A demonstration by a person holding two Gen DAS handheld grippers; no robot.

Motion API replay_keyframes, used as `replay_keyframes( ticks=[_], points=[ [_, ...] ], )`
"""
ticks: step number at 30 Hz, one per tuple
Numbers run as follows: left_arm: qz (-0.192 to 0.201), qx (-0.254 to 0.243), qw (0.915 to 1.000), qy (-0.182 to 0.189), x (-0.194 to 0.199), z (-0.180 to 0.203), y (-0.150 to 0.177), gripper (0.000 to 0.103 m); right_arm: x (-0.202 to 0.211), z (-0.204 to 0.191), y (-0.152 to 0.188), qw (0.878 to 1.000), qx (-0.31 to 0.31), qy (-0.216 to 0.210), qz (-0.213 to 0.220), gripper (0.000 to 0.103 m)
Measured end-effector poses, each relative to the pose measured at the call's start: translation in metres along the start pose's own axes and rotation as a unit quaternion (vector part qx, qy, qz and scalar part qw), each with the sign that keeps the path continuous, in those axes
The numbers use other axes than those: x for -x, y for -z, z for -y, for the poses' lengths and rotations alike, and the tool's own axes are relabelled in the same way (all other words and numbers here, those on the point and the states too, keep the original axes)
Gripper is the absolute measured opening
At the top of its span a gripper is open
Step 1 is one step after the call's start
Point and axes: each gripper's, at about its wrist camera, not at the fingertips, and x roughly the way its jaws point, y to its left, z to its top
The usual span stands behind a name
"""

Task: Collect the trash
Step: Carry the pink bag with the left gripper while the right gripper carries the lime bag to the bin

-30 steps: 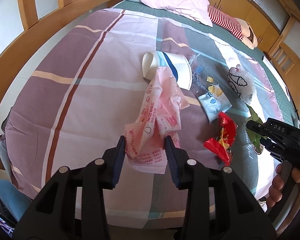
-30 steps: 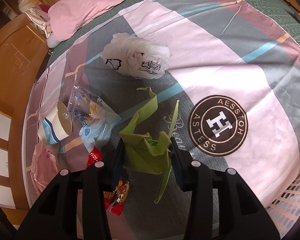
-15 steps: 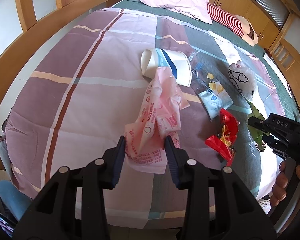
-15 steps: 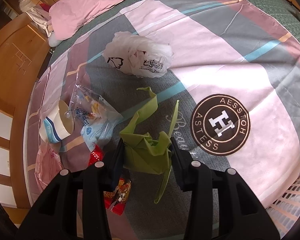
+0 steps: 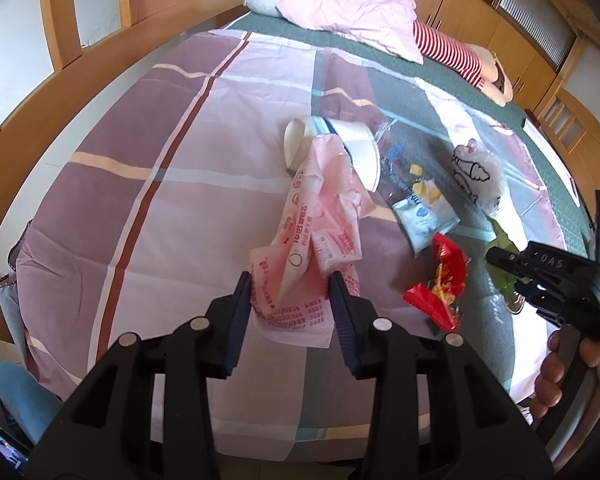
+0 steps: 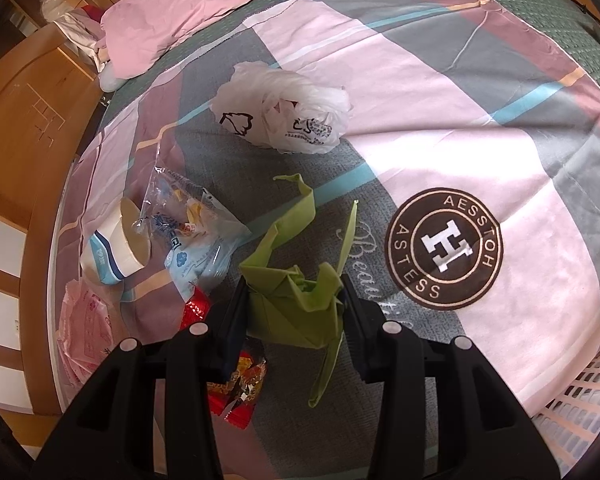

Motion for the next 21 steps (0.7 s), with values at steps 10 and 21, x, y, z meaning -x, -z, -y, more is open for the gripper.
replay_keyframes(
  ticks=[10,21],
  points=[
    [0.029,0.004,0.9982,0.053,0.015,0.006,-0.005,0.039,0.008,-0.007,0.000,1.000,0.016,-0.009,0.019,0.044],
    [0.053,-0.016,0.9934,0.100,0.030,0.019,-0.005,0.039,0.035,-0.017,-0.002,0.994,0.044,-0.045,0.085,0.044]
  ],
)
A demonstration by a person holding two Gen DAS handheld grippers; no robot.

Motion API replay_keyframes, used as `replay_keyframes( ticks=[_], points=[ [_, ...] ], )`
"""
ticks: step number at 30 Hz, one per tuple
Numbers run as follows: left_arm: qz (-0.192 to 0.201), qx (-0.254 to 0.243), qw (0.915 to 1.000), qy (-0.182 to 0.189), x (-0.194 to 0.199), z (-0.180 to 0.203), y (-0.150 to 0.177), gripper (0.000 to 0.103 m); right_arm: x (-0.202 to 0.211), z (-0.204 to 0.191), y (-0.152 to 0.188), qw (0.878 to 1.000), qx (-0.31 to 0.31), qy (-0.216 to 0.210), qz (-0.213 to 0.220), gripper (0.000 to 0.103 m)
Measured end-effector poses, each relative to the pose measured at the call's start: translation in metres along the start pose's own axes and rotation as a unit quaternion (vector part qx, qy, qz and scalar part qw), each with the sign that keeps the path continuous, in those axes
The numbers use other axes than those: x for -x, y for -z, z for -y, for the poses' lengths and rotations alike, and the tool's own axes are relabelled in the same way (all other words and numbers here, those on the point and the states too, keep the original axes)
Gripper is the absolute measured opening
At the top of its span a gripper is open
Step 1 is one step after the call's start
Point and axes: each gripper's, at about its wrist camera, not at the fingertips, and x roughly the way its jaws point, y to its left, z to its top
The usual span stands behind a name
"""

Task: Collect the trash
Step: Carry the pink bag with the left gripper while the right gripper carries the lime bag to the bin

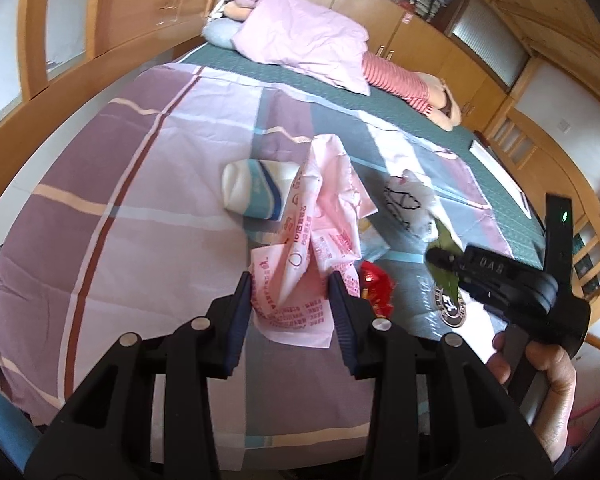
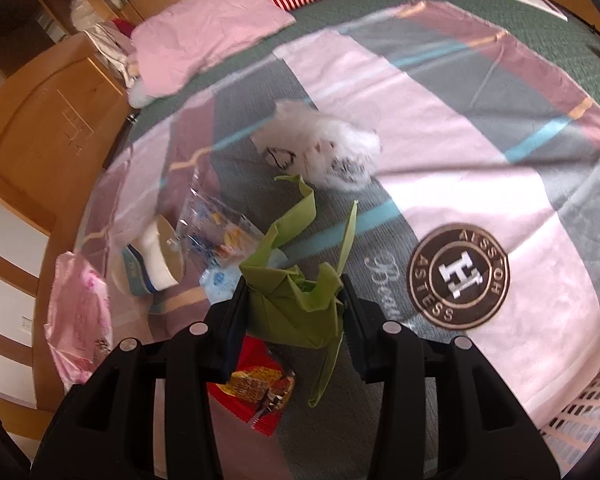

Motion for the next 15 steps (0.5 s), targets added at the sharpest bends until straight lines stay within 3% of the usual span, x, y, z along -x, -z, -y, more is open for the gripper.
replay_keyframes(
  ticks=[4,8,10,12,15],
  points=[
    [0.003,-0.007,0.9997,0.024,0.002,0.008,-0.001,0.039,0.046,0.004,-0.001,0.997,0.008,-0.029,0.075,0.044],
    [0.005,-0.013,0.9975,0.069,0.005,0.018,-0.002,0.039,0.103,0.025,0.009,0.995,-0.005,-0.067,0.069,0.044],
    [-0.003,-0.018,0.9933,0.114,0.007,0.025,-0.001,0.039,0.137,0.036,0.010,0.997,0.021,-0.037,0.070,0.044],
    [-0.028,-0.035,0.9804,0.192,0.006,0.040,0.005,0.039,0.166,0.056,0.014,0.997,0.028,-0.002,0.073,0.044],
    [-0.040,-0.060,0.9639,0.256,0.012,0.061,0.013,0.039,0.199,0.098,0.027,0.997,0.016,0.048,0.063,0.044]
  ],
)
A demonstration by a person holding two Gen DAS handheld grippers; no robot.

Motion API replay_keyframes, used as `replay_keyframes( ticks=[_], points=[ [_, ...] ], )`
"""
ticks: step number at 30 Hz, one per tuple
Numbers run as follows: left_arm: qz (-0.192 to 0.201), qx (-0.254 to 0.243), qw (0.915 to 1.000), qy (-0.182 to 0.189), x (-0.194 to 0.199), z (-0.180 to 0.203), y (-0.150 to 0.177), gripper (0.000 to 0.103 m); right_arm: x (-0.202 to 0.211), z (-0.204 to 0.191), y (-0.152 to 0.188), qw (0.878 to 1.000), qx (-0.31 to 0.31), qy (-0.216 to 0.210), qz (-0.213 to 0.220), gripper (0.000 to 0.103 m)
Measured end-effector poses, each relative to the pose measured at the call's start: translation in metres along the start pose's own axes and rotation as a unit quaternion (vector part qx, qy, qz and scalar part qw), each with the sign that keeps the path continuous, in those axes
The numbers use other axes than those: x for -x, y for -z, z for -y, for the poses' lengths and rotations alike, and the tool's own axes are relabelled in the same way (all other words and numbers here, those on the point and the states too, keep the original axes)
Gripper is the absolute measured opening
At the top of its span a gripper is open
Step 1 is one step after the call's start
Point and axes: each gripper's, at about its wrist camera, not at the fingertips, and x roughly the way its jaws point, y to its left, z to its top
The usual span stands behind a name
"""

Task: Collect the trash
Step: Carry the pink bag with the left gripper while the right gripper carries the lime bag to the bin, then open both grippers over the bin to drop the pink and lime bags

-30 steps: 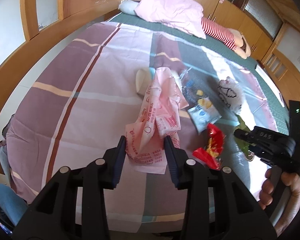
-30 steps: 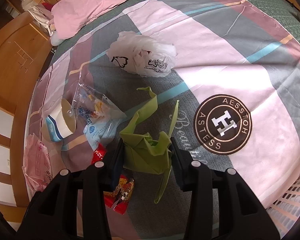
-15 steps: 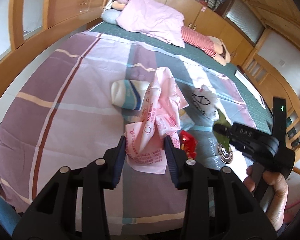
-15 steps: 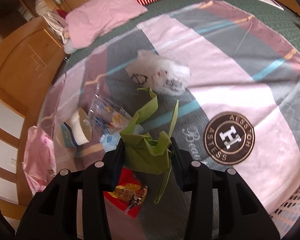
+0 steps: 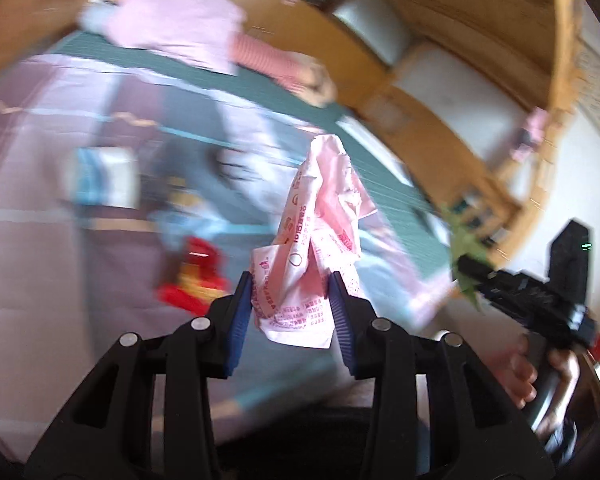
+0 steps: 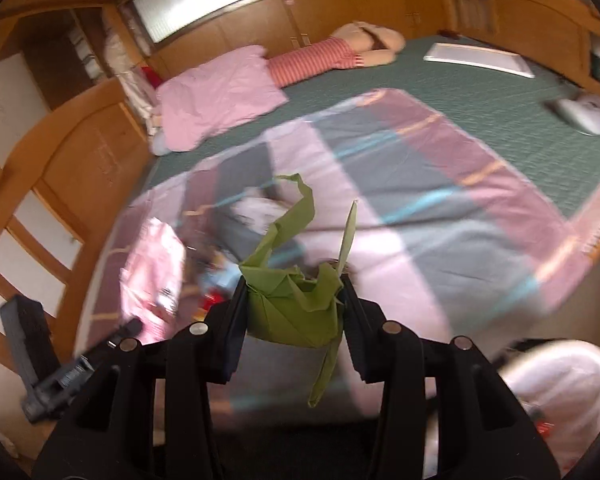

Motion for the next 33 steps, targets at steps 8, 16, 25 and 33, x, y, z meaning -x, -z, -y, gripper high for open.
replay_keyframes(
  ticks=[8,16,25,33],
  points=[
    [-0.081,-0.101,0.9852,0.112,-0.039,0.093,0.036,0.039,0.023,0.112,0.082,0.979,-0.032,0.145,-0.139,0.059],
    [-0.170,-0.200,0.9354,0.237,-0.077,0.200,0.100,0.042,0.116,0.170,0.059,0.963,-0.173,0.200,0.044,0.075],
    [-0.147,-0.246,0.9398,0.186,-0.082,0.215,0.099,0.088,0.136,0.169,0.041,0.958,-0.186,0.180,0.121,0.076],
    [-0.013,-0.169,0.9311,-0.323,-0.083,0.031,-0.015,0.093,0.073,0.113,0.032,0.984,-0.126,0.113,0.059,0.076]
  ],
)
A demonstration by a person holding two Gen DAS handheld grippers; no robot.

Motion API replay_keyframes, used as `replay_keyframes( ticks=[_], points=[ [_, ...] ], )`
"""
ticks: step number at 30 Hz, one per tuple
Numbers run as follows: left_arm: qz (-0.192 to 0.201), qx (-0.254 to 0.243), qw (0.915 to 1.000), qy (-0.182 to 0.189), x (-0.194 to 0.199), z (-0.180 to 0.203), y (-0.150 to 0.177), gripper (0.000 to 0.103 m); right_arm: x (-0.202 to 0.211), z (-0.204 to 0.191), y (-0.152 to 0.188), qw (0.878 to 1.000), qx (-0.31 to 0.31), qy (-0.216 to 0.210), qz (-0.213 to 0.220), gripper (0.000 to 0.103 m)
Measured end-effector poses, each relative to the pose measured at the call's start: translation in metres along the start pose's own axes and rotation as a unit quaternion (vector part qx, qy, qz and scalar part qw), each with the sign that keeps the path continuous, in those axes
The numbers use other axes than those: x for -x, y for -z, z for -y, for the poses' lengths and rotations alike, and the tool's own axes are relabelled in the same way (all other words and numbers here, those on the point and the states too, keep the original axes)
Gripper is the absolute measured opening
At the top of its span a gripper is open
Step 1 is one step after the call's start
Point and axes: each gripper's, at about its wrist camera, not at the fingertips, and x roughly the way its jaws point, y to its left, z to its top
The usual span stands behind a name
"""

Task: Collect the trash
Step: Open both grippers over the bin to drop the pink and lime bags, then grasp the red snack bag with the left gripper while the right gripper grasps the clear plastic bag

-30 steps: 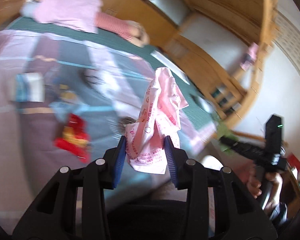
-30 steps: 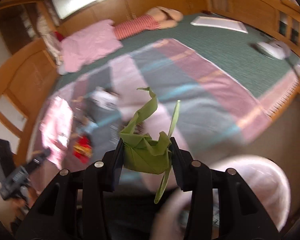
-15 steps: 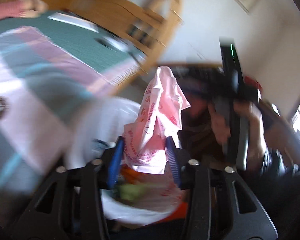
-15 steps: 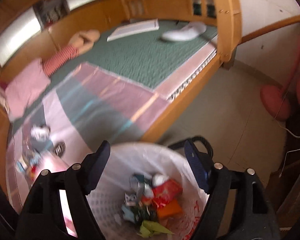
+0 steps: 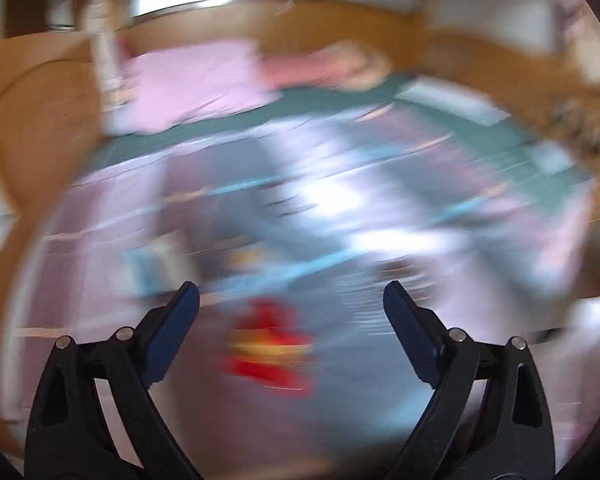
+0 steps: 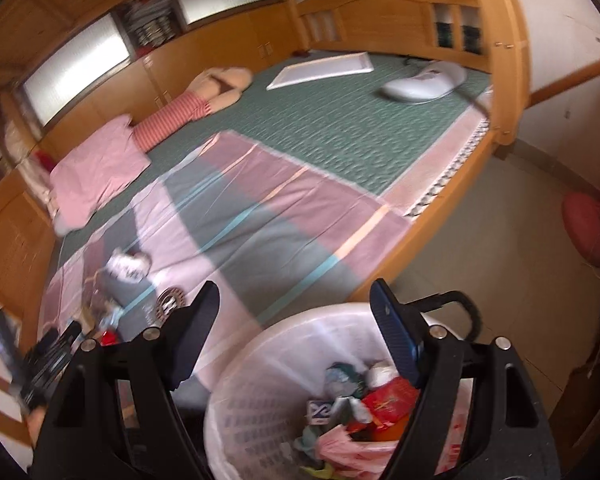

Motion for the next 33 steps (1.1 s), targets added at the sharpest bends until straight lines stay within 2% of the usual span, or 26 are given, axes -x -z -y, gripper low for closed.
replay_keyframes(
  ticks=[1,2,4,6,7,8,9,11,13,16,17,21,23,26,28,31,33],
  points=[
    [-0.046,0.013,0.9988,0.010,-0.024,-0.010,0.003,0.093,-0.004,-0.007,0.003,1.000,0.003,-0.009,-0.008,0.076],
    [-0.077,0.037,0.9955,0.039,-0.042,-0.017,0.009,0.093,-0.008,-0.017,0.007,1.000,0.008,-0.022,-0.018,0.076],
    [-0.099,0.074,0.9896,0.074,-0.060,-0.023,0.018,0.092,-0.015,-0.033,0.014,0.998,0.024,-0.037,-0.033,0.076],
    [-0.126,0.089,0.9842,0.087,-0.079,-0.020,0.034,0.076,-0.016,-0.043,0.017,0.998,0.037,-0.039,-0.037,0.076],
    [-0.141,0.091,0.9819,0.087,-0.084,-0.017,0.041,0.051,-0.017,-0.047,0.019,0.998,0.042,-0.038,-0.036,0.076],
    [-0.153,0.095,0.9798,0.087,-0.089,-0.021,0.046,0.051,-0.018,-0.053,0.021,0.998,0.047,-0.034,-0.034,0.076],
    [-0.134,0.096,0.9822,0.090,-0.085,-0.026,0.047,0.050,-0.019,-0.058,0.022,0.998,0.053,-0.030,-0.032,0.076],
    [-0.124,0.094,0.9838,0.090,-0.076,-0.029,0.045,0.049,-0.025,-0.073,0.024,0.996,0.071,-0.032,-0.035,0.076],
    [-0.093,0.091,0.9881,0.082,-0.056,-0.033,0.041,0.049,-0.035,-0.098,0.026,0.994,0.085,-0.050,-0.046,0.076],
    [-0.037,0.093,0.9938,0.048,-0.011,-0.052,0.029,0.049,-0.053,-0.142,0.032,0.988,0.108,-0.088,-0.061,0.076],
    [-0.015,0.102,0.9942,0.032,0.010,-0.064,0.027,0.049,-0.061,-0.164,0.035,0.986,0.125,-0.097,-0.061,0.076],
    [0.025,0.143,0.9894,-0.002,0.058,-0.102,0.026,0.049,-0.104,-0.250,0.049,0.968,0.192,-0.136,-0.085,0.076],
    [0.030,0.175,0.9840,-0.008,0.071,-0.123,0.030,0.050,-0.135,-0.297,0.059,0.958,0.232,-0.140,-0.090,0.076],
    [0.009,0.219,0.9755,-0.017,0.067,-0.147,0.033,0.050,-0.185,-0.355,0.076,0.946,0.299,-0.106,-0.067,0.077],
    [-0.007,0.236,0.9714,-0.026,0.063,-0.160,0.040,0.050,-0.226,-0.388,0.087,0.932,0.346,-0.082,-0.074,0.077],
    [-0.029,0.248,0.9680,-0.028,0.062,-0.172,0.047,0.050,-0.266,-0.408,0.097,0.912,0.396,-0.057,-0.087,0.077],
    [-0.034,0.252,0.9671,-0.013,0.062,-0.175,0.049,0.050,-0.292,-0.412,0.099,0.905,0.410,-0.046,-0.106,0.077]
  ],
)
